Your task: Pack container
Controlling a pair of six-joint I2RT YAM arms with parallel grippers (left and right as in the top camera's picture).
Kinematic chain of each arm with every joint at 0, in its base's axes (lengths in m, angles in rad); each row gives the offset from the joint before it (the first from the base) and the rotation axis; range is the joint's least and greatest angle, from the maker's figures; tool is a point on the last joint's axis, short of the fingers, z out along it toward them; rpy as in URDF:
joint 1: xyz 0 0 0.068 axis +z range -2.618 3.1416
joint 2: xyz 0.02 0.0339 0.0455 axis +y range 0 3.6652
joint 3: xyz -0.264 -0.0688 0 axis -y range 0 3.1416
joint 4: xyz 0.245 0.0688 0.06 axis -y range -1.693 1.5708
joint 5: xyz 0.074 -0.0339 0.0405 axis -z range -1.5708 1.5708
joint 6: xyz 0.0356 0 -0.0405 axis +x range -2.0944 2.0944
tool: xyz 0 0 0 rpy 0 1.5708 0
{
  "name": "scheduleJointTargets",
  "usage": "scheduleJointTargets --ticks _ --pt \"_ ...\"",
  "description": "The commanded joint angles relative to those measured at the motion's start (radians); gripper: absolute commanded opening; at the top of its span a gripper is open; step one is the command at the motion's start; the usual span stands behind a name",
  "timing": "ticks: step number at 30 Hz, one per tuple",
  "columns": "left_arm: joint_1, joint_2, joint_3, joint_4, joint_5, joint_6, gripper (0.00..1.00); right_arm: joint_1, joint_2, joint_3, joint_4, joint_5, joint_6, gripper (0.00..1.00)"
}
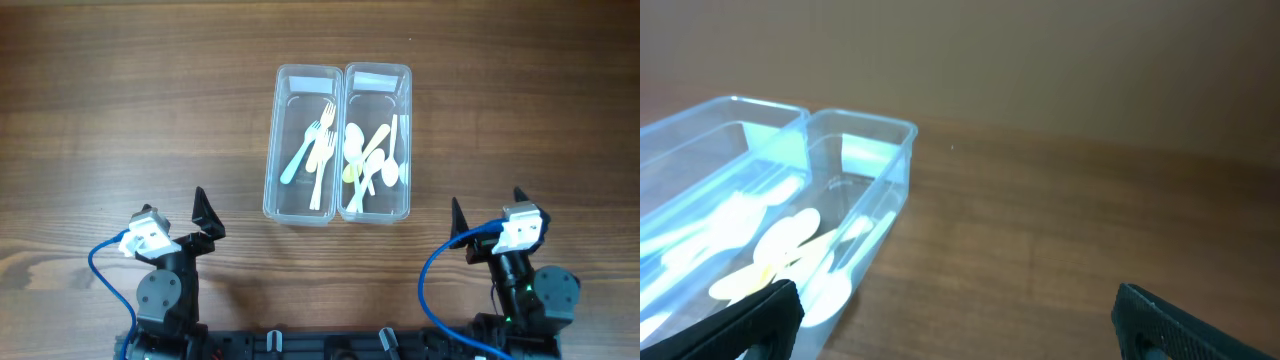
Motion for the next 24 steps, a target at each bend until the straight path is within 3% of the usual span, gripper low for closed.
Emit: scheduleJointTargets --ticks 1,24 --pt "0.008 -0.011 -0.008 0.003 0.009 -0.005 1.00 -0.002 -0.017 -0.060 0.044 -0.033 0.087 1.00" --pt "0.008 -0.011 -0.008 0.003 0.009 -0.005 1.00 -0.002 -0.016 -0.077 0.053 -0.034 0.103 1.00"
